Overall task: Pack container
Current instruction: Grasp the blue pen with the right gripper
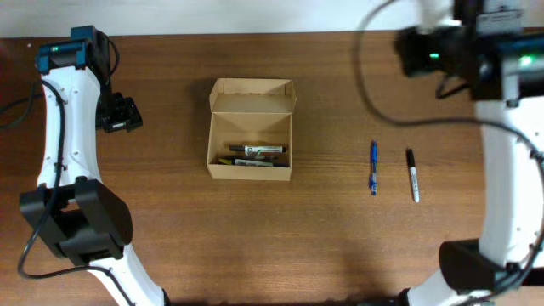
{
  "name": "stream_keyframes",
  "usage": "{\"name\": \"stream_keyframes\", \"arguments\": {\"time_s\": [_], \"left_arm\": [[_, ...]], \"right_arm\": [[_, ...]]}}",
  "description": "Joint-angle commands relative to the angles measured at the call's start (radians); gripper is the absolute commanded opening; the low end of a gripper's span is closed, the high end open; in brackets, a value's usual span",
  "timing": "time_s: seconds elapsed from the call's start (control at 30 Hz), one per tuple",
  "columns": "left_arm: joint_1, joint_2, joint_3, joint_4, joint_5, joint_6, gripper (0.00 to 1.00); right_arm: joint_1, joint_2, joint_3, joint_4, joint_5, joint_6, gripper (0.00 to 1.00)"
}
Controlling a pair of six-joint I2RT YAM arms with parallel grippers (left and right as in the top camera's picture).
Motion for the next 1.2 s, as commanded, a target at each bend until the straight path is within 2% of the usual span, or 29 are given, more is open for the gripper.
{"name": "stream_keyframes", "arguments": {"time_s": [0.0,0.13,0.4,0.87,1.0,1.03,1.1,1.17], "left_arm": [[0.006,0.008,-0.003,0.0,0.0,0.008,1.0],[0.006,0.008,-0.003,0.0,0.0,0.008,1.0],[0.006,0.008,-0.003,0.0,0.0,0.008,1.0],[0.006,0.008,-0.003,0.0,0.0,0.008,1.0],[0.006,0.008,-0.003,0.0,0.0,0.008,1.0],[0.006,0.008,-0.003,0.0,0.0,0.008,1.0],[0.006,0.008,-0.003,0.0,0.0,0.008,1.0],[0.006,0.008,-0.003,0.0,0.0,0.008,1.0]], "right_arm": [[-0.083,0.065,-0.111,-0.027,-0.006,0.185,0.5],[-0.118,0.073,-0.324,0.053,-0.039,0.184,0.5],[-0.079,0.073,-0.765,0.314,-0.058,0.196,0.51],[-0.04,0.073,-1.166,0.676,-0.027,0.345,0.49],[-0.04,0.073,-1.212,0.711,-0.011,0.36,0.38],[-0.04,0.073,-1.219,0.717,-0.011,0.36,0.22],[-0.04,0.073,-1.22,0.718,-0.008,0.361,0.04],[-0.04,0.073,-1.22,0.722,-0.008,0.36,0.04]]}}
